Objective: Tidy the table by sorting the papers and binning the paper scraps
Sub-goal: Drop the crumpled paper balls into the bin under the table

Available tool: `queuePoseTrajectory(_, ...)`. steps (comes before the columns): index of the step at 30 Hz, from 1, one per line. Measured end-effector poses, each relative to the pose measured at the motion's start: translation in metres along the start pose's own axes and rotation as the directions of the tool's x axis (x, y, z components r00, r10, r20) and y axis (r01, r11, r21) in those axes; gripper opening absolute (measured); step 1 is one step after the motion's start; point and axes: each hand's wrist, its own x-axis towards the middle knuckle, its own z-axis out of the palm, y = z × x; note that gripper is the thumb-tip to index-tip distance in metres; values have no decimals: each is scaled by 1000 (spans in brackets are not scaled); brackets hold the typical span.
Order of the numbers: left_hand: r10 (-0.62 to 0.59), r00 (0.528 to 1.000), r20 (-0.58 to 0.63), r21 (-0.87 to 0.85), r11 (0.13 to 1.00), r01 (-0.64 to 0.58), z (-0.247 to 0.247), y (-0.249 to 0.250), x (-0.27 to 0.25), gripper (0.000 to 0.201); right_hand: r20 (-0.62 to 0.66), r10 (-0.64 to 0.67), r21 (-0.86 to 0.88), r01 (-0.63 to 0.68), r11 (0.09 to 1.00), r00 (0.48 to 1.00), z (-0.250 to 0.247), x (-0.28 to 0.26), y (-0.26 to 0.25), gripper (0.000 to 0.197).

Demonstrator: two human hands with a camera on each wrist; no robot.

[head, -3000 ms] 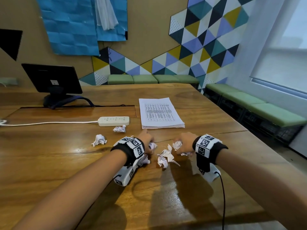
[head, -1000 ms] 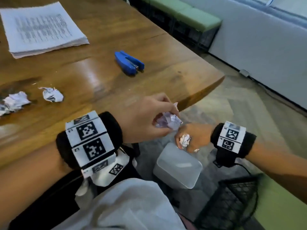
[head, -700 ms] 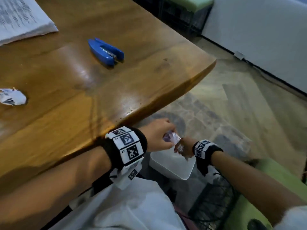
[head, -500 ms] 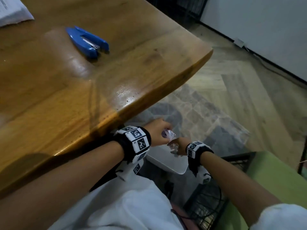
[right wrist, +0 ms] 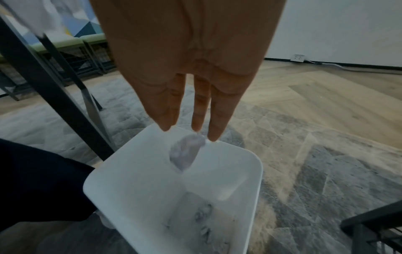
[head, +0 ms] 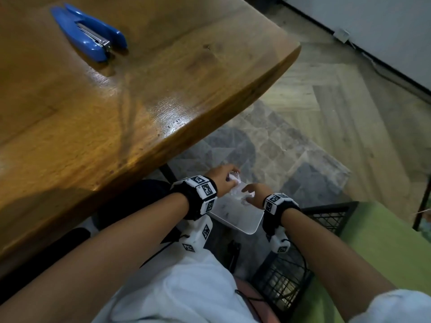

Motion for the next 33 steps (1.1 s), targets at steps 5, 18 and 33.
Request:
queuePoseTrajectory(5,-70,996,47,-38,997,72,12,-7,8,37,35,22,26,-22,999,999,-1,0,2,35)
queuePoseTrajectory(18,-181,979,95,13,984,180,19,-9,13,38,17,59,14,-60,998,998,-8,1,-6,36)
queuePoseTrajectory(33,-50,999,-19,250,967,53,-18,7,-14,29,10,-121,-218,120,969,993,-52,-41,-48,29)
